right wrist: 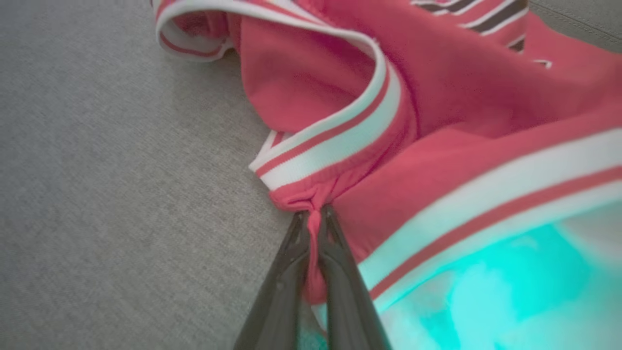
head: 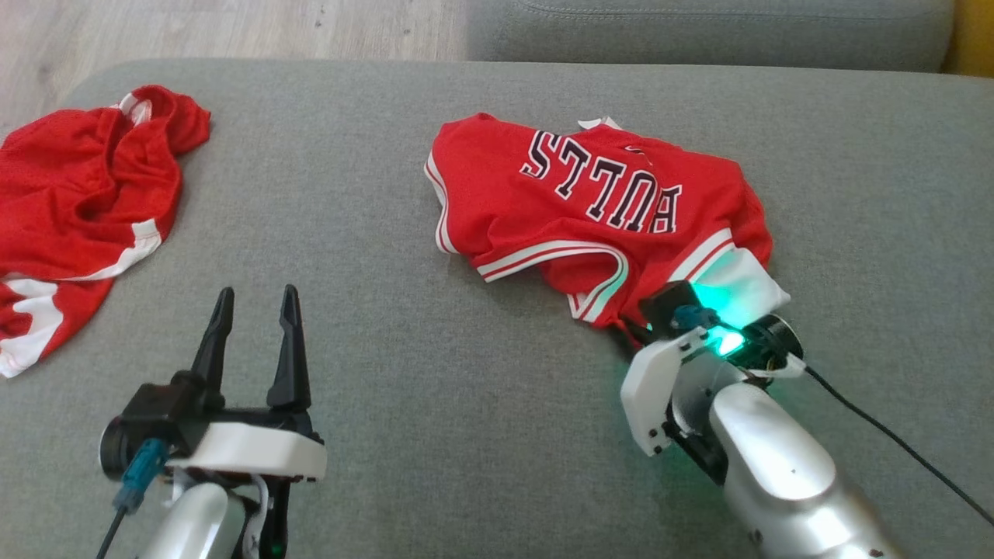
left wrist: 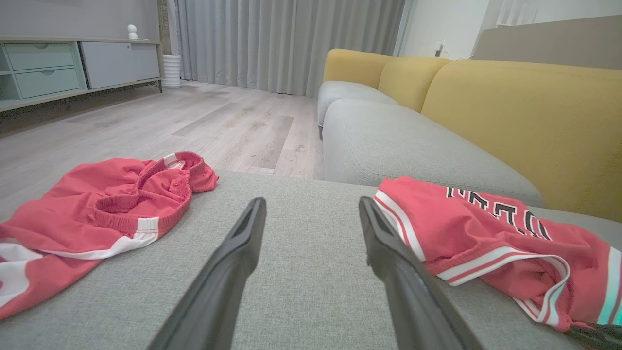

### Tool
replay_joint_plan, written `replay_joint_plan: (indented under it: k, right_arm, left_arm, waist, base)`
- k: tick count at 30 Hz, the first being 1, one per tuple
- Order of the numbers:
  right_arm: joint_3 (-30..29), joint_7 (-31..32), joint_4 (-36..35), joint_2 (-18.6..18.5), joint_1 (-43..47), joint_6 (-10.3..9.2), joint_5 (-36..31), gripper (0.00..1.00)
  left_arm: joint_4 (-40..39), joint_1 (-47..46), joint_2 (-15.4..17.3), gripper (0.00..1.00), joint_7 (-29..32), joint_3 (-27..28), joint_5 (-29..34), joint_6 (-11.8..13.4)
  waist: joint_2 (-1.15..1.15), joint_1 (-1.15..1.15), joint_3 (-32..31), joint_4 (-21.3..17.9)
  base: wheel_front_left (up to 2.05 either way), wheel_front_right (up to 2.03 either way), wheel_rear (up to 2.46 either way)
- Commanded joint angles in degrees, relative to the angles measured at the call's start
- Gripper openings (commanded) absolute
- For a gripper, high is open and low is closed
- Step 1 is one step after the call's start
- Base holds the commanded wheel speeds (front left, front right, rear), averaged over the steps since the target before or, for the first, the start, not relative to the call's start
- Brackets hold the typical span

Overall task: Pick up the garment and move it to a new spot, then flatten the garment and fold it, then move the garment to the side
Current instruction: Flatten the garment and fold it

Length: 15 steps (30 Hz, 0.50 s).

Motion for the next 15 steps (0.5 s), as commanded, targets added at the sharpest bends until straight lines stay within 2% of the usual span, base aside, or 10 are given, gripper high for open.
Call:
replay_joint_plan:
  k: [1,6,11,15]
  right_arm:
    - [0.42,-1.56,-1.14,0.08,-1.1,0.4,0.89,0.0]
    - [-0.55,-6.01,-4.96,0.08,-3.43,0.4,3.85,0.0]
    - [0.83,-9.59,-14.18,0.08,-8.98,0.4,6.72,0.0]
    - [3.22,-9.25,-21.39,0.08,-14.62,0.4,11.74,0.0]
  left_arm:
    - [-1.27,-3.02,0.91,1.0,-0.71,1.88,0.47,-0.1]
    - [-0.92,-2.8,0.99,1.0,-0.9,1.92,0.23,-0.15]
    - [-0.9,-2.28,1.32,1.0,-1.1,2.23,-0.03,0.07]
    - [-1.05,-1.88,1.59,1.0,-1.13,2.48,-0.3,0.3]
  waist:
    - [0.0,0.0,-0.25,-0.14]
    - [0.0,0.0,-1.23,-0.94]
    - [0.0,0.0,-2.89,-2.23]
    - [0.0,0.0,-3.84,-2.96]
  base:
    - [0.0,0.0,0.0]
    - [0.0,0.0,0.0]
    - [0.0,0.0,0.0]
    - [0.0,0.0,0.0]
